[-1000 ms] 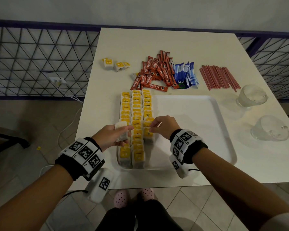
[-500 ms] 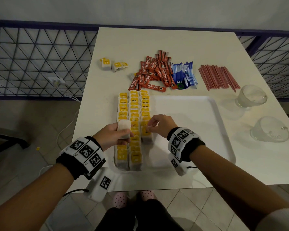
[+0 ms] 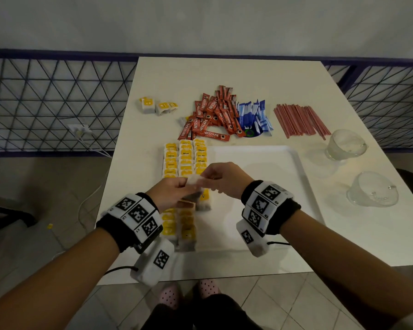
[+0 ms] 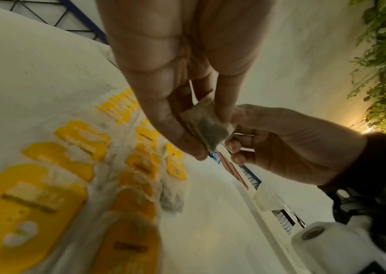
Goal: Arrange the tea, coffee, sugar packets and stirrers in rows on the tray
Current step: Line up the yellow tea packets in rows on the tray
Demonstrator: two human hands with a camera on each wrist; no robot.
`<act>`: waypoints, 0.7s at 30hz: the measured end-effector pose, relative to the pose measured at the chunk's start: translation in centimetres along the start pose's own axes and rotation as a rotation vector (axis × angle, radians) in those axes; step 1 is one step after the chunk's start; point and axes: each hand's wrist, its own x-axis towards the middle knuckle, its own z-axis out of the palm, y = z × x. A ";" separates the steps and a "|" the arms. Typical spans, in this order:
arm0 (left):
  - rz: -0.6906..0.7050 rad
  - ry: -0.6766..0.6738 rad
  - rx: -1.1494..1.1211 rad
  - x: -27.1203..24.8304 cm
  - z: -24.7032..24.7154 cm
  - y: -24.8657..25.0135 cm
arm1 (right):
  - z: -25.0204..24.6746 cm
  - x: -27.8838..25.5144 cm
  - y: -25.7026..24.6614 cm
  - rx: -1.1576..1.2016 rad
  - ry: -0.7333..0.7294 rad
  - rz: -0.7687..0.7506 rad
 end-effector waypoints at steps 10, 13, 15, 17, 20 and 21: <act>0.403 0.267 0.591 -0.9 2.8 -0.4 | -1.1 -0.5 -0.3 0.130 0.083 0.075; 0.349 0.307 0.450 -0.7 3.5 -0.1 | -0.8 -0.5 -0.6 0.121 0.030 0.060; 0.286 0.348 0.373 -0.3 3.2 -0.3 | -0.8 -0.7 -0.5 0.095 -0.003 0.061; 0.236 0.350 0.329 -0.1 2.5 -0.7 | -0.8 -0.9 0.0 0.112 -0.003 0.056; 0.189 0.298 0.374 -0.1 2.0 -1.5 | -1.1 -1.3 0.9 0.093 -0.003 0.051; 0.184 0.280 0.377 -0.1 2.0 -1.7 | -1.2 -1.4 1.3 0.047 -0.014 0.047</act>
